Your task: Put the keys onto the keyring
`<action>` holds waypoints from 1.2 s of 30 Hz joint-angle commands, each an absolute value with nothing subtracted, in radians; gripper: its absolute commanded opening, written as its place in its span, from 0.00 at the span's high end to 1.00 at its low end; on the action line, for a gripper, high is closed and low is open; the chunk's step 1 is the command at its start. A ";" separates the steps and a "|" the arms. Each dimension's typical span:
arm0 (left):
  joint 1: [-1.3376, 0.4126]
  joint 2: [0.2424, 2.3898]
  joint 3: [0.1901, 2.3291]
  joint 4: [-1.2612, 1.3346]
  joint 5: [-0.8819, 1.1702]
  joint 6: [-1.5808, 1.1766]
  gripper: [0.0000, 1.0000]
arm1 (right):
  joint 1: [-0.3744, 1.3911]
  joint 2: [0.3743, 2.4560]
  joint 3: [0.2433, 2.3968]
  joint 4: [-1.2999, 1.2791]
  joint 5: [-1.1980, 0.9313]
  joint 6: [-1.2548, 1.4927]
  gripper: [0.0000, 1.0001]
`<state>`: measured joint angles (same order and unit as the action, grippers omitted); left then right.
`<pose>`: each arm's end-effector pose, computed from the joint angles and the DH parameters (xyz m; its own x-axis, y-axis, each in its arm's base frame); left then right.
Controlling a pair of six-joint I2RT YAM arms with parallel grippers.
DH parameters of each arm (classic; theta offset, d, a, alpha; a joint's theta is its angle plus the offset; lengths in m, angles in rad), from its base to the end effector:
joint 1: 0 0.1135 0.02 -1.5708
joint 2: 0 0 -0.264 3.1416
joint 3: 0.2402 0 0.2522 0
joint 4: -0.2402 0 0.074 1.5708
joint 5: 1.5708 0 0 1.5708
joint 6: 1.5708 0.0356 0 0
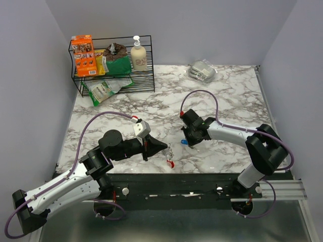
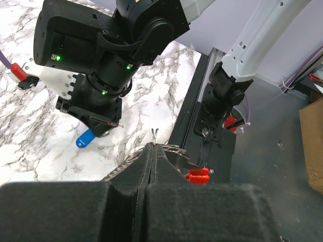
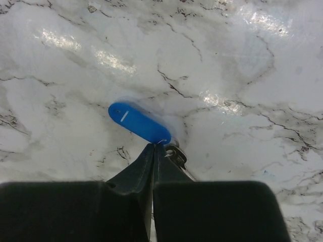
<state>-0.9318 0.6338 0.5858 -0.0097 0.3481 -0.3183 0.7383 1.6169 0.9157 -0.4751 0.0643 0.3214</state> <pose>0.0869 -0.1374 0.3118 -0.3324 -0.0459 -0.9420 0.8988 0.2873 -0.3311 0.2235 0.2003 0.1639 -0.8542 -0.3511 -0.3834 -0.4042 0.9123 0.0651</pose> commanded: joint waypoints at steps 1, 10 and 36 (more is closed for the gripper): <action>-0.936 0.620 0.581 0.009 0.350 -0.319 1.00 | 0.742 1.603 0.946 -0.508 0.083 0.318 0.93; -0.936 0.618 0.586 0.002 0.345 -0.318 1.00 | 0.755 1.508 0.966 -0.534 0.068 0.296 1.00; -0.936 0.618 0.586 0.002 0.350 -0.319 1.00 | 0.857 1.675 1.051 -0.610 0.221 0.271 0.51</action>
<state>-0.9318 0.6338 0.5850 -0.0097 0.3481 -0.3187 0.8516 1.6382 1.0214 -0.5575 0.1379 0.2676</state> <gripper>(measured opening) 0.008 0.496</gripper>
